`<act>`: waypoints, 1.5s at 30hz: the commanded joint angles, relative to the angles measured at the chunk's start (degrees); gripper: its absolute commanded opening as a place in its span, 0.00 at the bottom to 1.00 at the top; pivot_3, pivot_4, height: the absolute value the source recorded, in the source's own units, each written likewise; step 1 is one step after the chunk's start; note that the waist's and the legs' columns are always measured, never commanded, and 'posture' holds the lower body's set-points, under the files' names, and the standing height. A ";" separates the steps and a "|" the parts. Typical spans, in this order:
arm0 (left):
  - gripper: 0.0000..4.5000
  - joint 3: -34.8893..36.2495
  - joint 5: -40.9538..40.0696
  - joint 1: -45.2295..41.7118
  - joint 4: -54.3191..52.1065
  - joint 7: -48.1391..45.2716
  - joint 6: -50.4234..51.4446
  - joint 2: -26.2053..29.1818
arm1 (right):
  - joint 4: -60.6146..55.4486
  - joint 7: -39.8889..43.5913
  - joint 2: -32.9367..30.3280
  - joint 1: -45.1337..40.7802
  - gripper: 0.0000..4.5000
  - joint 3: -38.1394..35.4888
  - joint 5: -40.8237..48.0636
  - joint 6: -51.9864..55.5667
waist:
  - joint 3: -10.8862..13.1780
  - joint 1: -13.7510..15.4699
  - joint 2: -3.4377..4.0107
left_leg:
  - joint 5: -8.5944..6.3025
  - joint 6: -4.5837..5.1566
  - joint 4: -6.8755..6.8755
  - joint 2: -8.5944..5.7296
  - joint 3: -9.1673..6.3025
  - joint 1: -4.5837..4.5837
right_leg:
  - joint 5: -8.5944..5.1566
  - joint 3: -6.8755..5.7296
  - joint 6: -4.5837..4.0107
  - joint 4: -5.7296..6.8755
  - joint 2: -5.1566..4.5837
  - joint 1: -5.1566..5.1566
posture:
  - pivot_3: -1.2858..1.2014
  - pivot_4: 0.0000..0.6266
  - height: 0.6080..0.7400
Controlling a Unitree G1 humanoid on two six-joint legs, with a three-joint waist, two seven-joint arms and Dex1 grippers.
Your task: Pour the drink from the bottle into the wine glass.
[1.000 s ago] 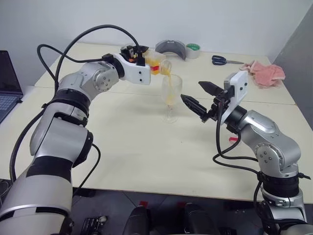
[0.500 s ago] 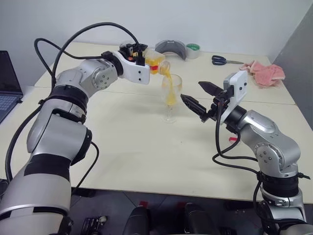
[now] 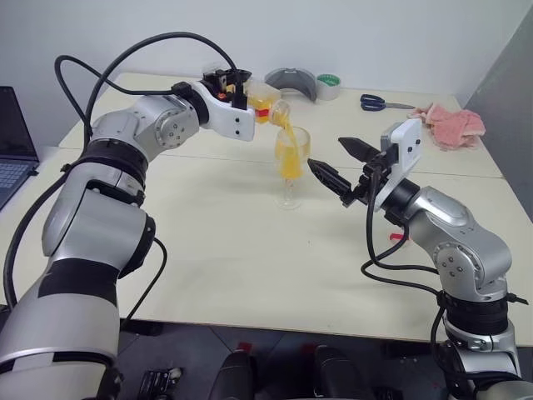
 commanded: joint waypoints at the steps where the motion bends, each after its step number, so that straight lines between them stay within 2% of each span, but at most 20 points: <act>1: 0.37 0.09 0.00 -2.52 -0.89 1.36 -0.42 0.86 | -2.67 -0.22 0.15 -1.13 1.00 -0.76 0.62 -0.38 | 0.00 0.01 0.00 | 0.00 0.00 0.00 0.00 0.00 0.00 | 0.00 0.00 0.00 0.00 0.00 0.00 | 0.52 0.24 1.00; 13: 0.37 1.09 -0.93 -2.56 -0.42 0.47 -0.02 0.48 | -1.51 0.65 0.21 -0.53 1.00 -0.80 0.02 -1.69 | 0.00 0.01 0.00 | 0.00 0.00 0.00 0.00 0.01 0.00 | 0.00 0.00 0.00 0.00 0.00 0.00 | 0.52 0.24 1.00; 31: 0.37 16.07 -21.79 1.48 -2.13 -17.36 3.71 -4.26 | -2.23 0.30 0.28 -1.11 1.00 -0.03 0.25 -1.07 | 0.00 -0.08 0.00 | 0.02 -0.03 0.03 0.01 0.00 0.01 | 0.00 -0.01 0.00 0.03 0.00 -0.01 | 0.52 0.24 1.00; 38: 0.37 26.63 -35.05 7.28 -9.43 -22.59 14.27 -7.60 | -3.94 2.01 -1.63 0.03 1.00 -0.36 1.11 -0.66 | -0.02 -0.20 0.03 | 0.02 -0.03 0.07 0.02 0.00 0.01 | 0.00 0.02 0.00 0.06 -0.01 -0.01 | 0.52 0.24 1.00; 45: 0.37 37.29 -45.69 24.33 -30.58 -14.90 34.82 -11.86 | -11.33 10.34 -9.04 8.47 1.00 -0.56 3.26 -1.43 | -0.05 -0.17 0.07 | 0.02 -0.02 0.08 0.09 -0.03 0.04 | 0.00 0.02 0.00 0.12 -0.01 0.00 | 0.52 0.24 1.00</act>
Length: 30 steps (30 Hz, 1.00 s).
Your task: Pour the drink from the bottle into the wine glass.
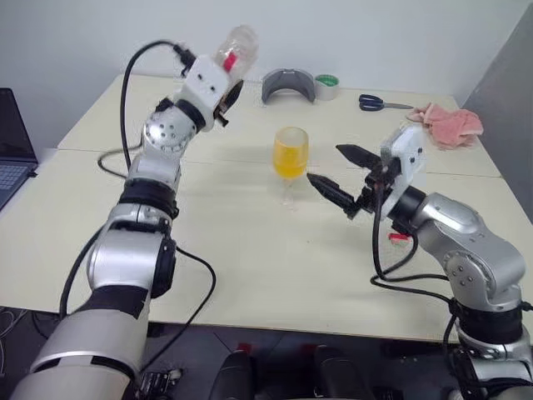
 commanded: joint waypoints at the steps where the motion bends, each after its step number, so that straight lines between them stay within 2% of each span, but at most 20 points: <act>1: 0.37 6.38 -6.27 6.32 -13.34 6.91 9.98 -2.72 | -4.78 5.39 -3.53 4.39 1.00 -1.37 1.84 -2.02 | -0.01 0.14 -0.01 | 0.00 0.00 0.01 0.00 -0.01 0.01 | 0.00 -0.01 0.00 0.01 -0.02 0.02 | 0.52 0.24 1.00; 4: 0.37 10.02 -9.79 12.79 -21.02 11.25 16.84 -5.98 | -4.16 9.02 -5.78 8.85 1.00 -1.88 1.32 -4.83 | -0.02 0.27 -0.03 | -0.01 0.01 0.10 -0.01 -0.06 0.00 | 0.00 -0.03 0.00 -0.02 -0.23 0.10 | 0.52 0.24 1.00; 9: 0.37 12.00 -11.54 20.40 -26.96 15.23 18.41 -9.08 | -1.65 11.47 -6.96 10.71 1.00 -1.08 -0.14 -7.80 | -0.02 0.25 -0.03 | -0.01 0.02 0.33 -0.02 -0.05 0.12 | 0.01 -0.03 -0.01 0.03 -0.17 0.27 | 0.52 0.24 1.00; 16: 0.37 11.18 -12.27 25.26 -26.30 13.64 13.01 -10.94 | 0.33 12.46 -6.23 10.13 1.00 0.53 -1.75 -9.23 | -0.02 0.38 -0.03 | -0.03 0.04 0.81 -0.02 -0.10 0.16 | 0.01 -0.05 0.00 0.09 0.02 0.52 | 0.52 0.24 1.00; 29: 0.37 10.98 -10.95 26.23 -17.26 14.24 7.99 -9.85 | 0.80 12.01 -6.08 9.17 1.00 0.41 -1.02 -7.73 | -0.02 0.39 -0.03 | -0.03 0.05 0.81 -0.02 -0.11 0.17 | 0.02 -0.06 0.00 0.13 0.02 0.52 | 0.52 0.24 1.00; 30: 0.53 10.95 -10.84 26.10 -16.71 14.33 7.78 -9.76 | 0.82 12.00 -6.10 9.06 1.00 0.46 -1.11 -7.75 | -0.02 0.38 -0.03 | -0.03 0.05 0.81 -0.02 -0.11 0.17 | 0.02 -0.06 0.00 0.13 0.02 0.51 | 0.52 0.24 1.00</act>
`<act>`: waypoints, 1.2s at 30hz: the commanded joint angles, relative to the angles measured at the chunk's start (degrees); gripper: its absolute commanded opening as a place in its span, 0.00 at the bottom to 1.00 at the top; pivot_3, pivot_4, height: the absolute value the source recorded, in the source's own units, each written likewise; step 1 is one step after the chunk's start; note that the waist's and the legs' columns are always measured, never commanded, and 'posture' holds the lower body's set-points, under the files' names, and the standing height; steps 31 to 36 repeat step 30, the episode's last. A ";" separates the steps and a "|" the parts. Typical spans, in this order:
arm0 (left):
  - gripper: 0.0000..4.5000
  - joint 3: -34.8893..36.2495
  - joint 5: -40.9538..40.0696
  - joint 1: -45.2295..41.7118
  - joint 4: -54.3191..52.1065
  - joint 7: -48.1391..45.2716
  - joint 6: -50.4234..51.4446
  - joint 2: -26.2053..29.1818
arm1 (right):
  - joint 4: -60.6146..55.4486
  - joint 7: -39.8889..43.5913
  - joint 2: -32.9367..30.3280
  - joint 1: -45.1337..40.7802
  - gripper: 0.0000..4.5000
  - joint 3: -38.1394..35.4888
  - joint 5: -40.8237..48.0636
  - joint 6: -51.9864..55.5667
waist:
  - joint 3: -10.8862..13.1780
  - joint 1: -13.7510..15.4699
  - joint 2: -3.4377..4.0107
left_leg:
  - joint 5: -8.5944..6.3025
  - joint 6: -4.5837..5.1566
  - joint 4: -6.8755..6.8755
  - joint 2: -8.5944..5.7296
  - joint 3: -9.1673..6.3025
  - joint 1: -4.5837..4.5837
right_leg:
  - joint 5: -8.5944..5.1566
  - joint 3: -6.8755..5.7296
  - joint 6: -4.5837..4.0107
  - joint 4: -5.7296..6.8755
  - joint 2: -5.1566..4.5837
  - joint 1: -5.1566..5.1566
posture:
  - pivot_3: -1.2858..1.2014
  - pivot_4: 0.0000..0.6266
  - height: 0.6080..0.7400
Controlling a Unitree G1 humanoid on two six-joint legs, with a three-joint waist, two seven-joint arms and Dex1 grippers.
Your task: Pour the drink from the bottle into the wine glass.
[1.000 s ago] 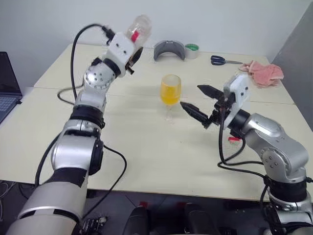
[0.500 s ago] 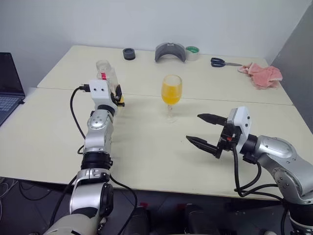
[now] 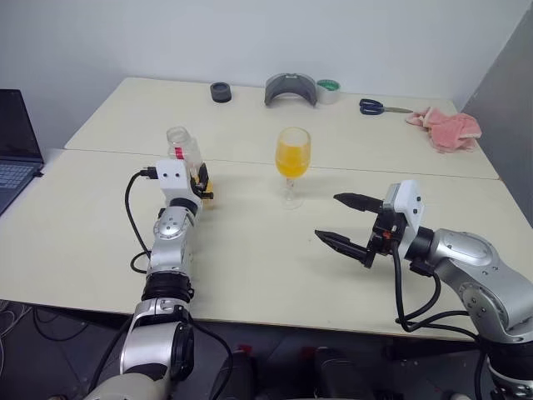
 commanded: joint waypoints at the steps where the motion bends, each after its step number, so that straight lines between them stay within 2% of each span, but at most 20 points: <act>1: 0.59 -0.39 0.72 -0.75 0.37 0.04 -2.09 1.12 | -0.67 -0.03 -0.13 -0.99 1.00 -0.71 0.20 -0.27 | 0.00 -0.03 0.00 | 0.00 0.00 0.00 0.00 0.00 0.00 | 0.00 0.00 0.00 0.00 0.00 0.00 | 0.52 0.24 1.00; 6: 0.96 -0.63 0.58 -1.28 1.17 -0.42 -2.04 1.03 | -0.69 -0.57 0.05 -1.67 1.00 -0.58 0.11 0.04 | 0.00 -0.05 0.00 | 0.00 0.00 -0.01 0.00 0.00 0.00 | 0.00 0.00 0.00 0.00 0.01 0.00 | 0.52 0.24 1.00; 7: 0.99 -0.68 0.56 -1.29 1.16 -0.50 -1.98 0.98 | -0.70 -0.65 0.07 -1.73 1.00 -0.58 0.13 0.11 | 0.00 -0.05 0.00 | 0.00 0.00 -0.01 0.00 0.00 0.00 | 0.00 0.00 0.00 0.00 0.00 0.00 | 0.52 0.24 1.00; 13: 0.99 -2.06 0.44 3.20 -5.21 -0.54 3.04 -0.19 | -1.57 -1.34 -0.64 -0.57 1.00 -1.09 -0.11 0.74 | 0.00 -0.07 0.00 | 0.00 0.00 -0.01 0.00 0.00 0.00 | 0.00 0.00 0.00 0.00 0.00 0.00 | 0.52 0.24 1.00; 21: 0.99 -4.65 -0.10 24.03 -37.84 2.46 20.76 -4.10 | -5.75 -6.78 -1.55 7.10 1.00 -6.12 0.54 4.24 | -0.08 0.07 0.12 | -0.01 0.00 -0.07 0.05 -0.02 0.00 | 0.00 0.03 0.00 -0.02 -0.26 0.00 | 0.52 0.24 1.00; 25: 0.99 -5.55 -0.03 30.47 -48.55 3.52 26.82 -5.07 | -7.72 -9.99 -1.46 10.62 1.00 -7.68 -0.86 5.46 | -0.11 0.00 0.17 | -0.01 0.00 -0.06 0.05 0.01 0.07 | 0.00 0.06 0.01 -0.02 -0.17 0.07 | 0.52 0.24 1.00; 30: 0.99 -6.40 0.30 35.05 -56.86 4.87 33.31 -6.17 | -7.41 -19.13 1.70 12.71 1.00 -7.79 -5.52 7.85 | -0.12 -0.02 0.17 | -0.01 -0.01 -0.06 0.08 0.02 0.10 | -0.01 0.10 0.01 -0.02 0.09 0.10 | 0.52 0.24 1.00; 36: 0.99 -6.40 0.30 35.05 -56.86 4.87 33.31 -6.17 | -7.41 -19.13 1.70 12.71 1.00 -7.79 -5.52 7.85 | -0.12 -0.02 0.17 | -0.01 -0.01 -0.06 0.08 0.02 0.10 | -0.01 0.10 0.01 -0.02 0.09 0.10 | 0.52 0.24 1.00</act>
